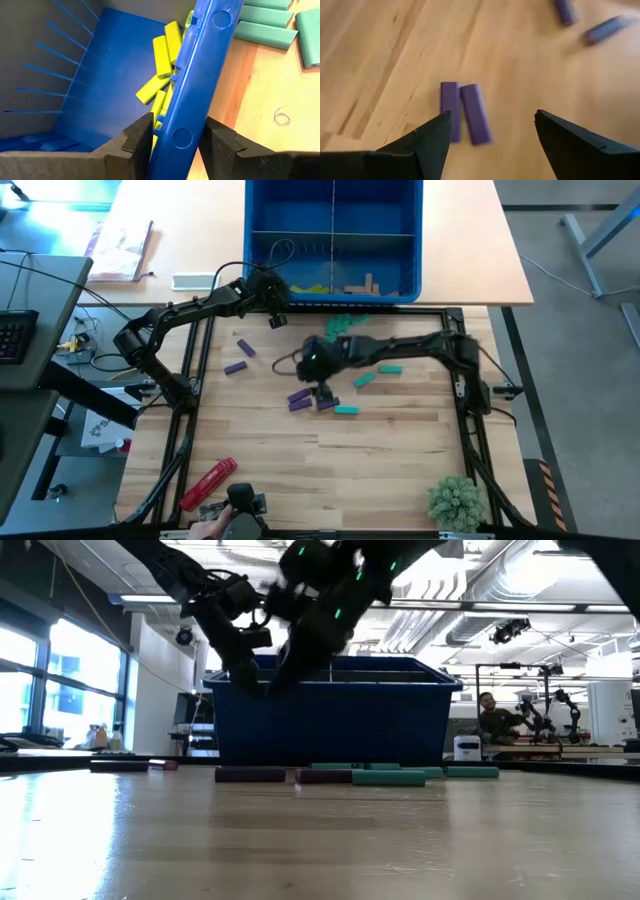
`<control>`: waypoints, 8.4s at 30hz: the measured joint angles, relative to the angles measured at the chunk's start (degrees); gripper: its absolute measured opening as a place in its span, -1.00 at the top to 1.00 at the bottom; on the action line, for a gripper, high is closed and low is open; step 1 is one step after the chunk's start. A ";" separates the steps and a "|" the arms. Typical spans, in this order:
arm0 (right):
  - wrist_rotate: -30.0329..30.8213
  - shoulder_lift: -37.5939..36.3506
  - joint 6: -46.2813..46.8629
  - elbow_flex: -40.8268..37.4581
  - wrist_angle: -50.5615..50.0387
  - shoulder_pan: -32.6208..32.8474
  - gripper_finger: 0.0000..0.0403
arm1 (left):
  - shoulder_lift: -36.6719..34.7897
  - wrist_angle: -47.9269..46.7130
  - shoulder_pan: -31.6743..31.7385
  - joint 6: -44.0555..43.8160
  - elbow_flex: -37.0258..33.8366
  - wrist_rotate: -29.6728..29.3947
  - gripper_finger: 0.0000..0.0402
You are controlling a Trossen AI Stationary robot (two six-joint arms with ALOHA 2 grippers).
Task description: Sort blocks
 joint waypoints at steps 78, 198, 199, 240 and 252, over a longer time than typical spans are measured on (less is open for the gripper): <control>-11.45 14.28 13.36 -23.41 56.55 -6.57 0.55 | -0.11 0.52 -0.13 0.40 0.02 -2.80 0.38; 12.82 -5.12 18.85 -28.15 41.85 12.01 -0.01 | -0.11 0.88 0.07 9.46 0.09 0.61 0.38; 13.11 -3.81 19.58 -28.17 42.61 12.01 -0.04 | -0.11 0.91 0.07 9.46 0.09 0.62 0.38; 4.97 -12.28 1.47 -28.19 36.45 -2.14 0.57 | -0.11 0.78 0.02 8.85 0.09 0.56 0.38; 11.03 -34.91 -4.07 -28.00 40.33 -23.77 0.57 | -0.13 0.84 -0.06 8.28 0.09 0.61 0.38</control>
